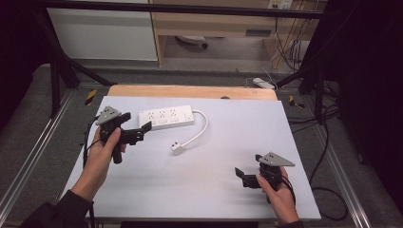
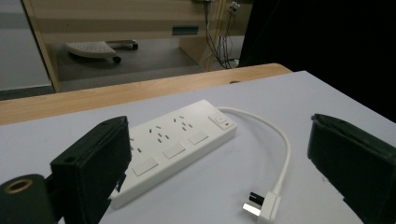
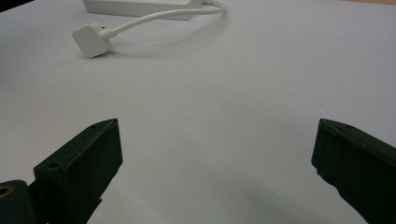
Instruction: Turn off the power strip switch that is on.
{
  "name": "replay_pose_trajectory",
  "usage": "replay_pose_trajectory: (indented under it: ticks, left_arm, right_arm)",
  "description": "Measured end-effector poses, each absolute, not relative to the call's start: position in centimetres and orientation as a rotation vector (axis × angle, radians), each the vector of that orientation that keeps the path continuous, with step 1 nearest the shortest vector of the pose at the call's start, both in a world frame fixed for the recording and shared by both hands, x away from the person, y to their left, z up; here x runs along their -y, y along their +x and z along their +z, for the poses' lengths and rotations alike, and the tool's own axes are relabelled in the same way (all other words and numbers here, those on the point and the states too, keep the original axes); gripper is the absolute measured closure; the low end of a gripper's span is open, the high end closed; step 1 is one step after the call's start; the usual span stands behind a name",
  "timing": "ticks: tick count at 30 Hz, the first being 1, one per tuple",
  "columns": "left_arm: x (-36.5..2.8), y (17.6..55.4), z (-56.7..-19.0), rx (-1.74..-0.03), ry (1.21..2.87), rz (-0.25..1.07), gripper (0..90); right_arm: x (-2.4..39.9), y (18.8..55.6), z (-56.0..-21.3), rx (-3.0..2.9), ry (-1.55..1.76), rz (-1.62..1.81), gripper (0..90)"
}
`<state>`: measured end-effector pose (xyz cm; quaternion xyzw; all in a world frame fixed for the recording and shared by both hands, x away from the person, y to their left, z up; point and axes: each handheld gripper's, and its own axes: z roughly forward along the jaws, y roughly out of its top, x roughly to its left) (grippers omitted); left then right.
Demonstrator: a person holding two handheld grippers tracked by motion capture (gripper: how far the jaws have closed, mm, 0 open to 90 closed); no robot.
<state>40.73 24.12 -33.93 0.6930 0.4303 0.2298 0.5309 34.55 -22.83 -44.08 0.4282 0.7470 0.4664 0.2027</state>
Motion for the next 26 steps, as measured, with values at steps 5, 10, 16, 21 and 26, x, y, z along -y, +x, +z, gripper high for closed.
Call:
replay_pose_trajectory:
  ticks: [5, 10, 16, 21, 26]
  left_arm:
    - [-25.2, 39.2, -33.8, -1.024, 1.64, 0.552, 6.0]
    - [-26.4, 37.4, -34.1, -1.025, 1.63, 0.555, 6.0]
    - [-27.8, 34.6, -35.8, -1.034, 1.606, 0.568, 6.1]
    - [-28.2, 32.5, -38.6, -1.031, 1.642, 0.594, 6.4]
    - [-28.2, 30.8, -41.6, -1.068, 1.695, 0.58, 7.1]
  right_arm:
    - [22.8, 34.6, -44.1, -2.085, 1.195, 1.301, 2.3]
    - [22.9, 34.6, -44.1, -2.084, 1.195, 1.299, 2.3]
    - [22.9, 34.6, -44.1, -2.078, 1.197, 1.294, 2.3]
    - [23.0, 34.7, -44.1, -2.062, 1.207, 1.276, 2.3]
    - [23.3, 35.0, -44.5, -2.045, 1.26, 1.149, 2.9]
